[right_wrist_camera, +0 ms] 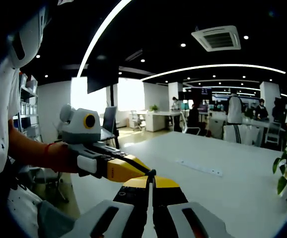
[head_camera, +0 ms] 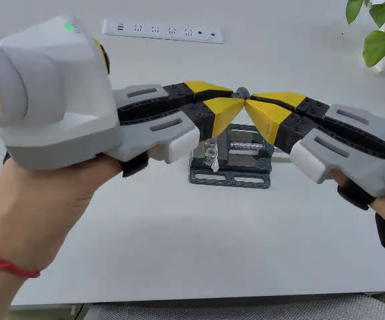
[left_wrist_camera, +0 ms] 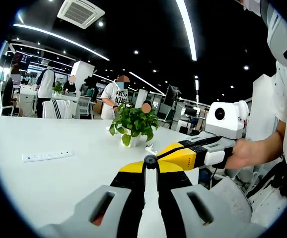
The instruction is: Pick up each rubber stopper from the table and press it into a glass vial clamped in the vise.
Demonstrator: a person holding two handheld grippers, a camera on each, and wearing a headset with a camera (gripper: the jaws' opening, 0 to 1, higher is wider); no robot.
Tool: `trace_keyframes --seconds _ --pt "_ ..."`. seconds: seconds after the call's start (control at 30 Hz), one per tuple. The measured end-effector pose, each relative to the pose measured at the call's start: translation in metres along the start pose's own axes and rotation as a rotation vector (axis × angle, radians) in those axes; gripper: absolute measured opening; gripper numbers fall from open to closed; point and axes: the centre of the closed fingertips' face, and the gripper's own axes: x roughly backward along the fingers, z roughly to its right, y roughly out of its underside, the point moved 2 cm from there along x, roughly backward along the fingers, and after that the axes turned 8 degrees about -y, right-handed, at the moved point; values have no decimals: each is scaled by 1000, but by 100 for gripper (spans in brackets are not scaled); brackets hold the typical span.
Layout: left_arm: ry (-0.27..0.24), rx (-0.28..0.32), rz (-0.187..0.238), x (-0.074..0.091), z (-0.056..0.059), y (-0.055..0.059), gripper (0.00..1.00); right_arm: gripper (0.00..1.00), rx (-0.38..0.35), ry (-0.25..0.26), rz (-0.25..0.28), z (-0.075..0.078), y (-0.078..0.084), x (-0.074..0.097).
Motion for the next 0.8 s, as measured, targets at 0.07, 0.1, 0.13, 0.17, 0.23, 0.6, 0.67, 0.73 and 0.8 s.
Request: trace_keyframes --seconds 0.07,0.1,0.13,0.17,0.23,0.6,0.67,0.73,0.8 --pt "7 0 -4 1 0 1 4 0 4 -9 -5 0 1 1" --pt "10 3 -5 1 0 1 4 0 9 -10 -5 0 0 1" --pt "13 2 -3 1 0 0 4 0 13 -12 -3 0 0 1" --pt "15 -6 -2 1 0 0 4 0 14 -13 -3 0 0 1" --pt "21 -5 -3 1 1 0 4 0 12 -20 -5 -1 -1 1" --pt "95 -22 -20 8 7 0 4 3 -33 -131 36 0 -18 16" --pt "137 2 -18 12 11 -1 4 4 -37 -173 37 0 -23 21" --pt "175 5 -25 15 15 -2 4 8 -67 -257 16 -6 -24 25" --pt "213 14 -21 19 18 -4 4 12 -45 -312 -5 -11 -25 28"
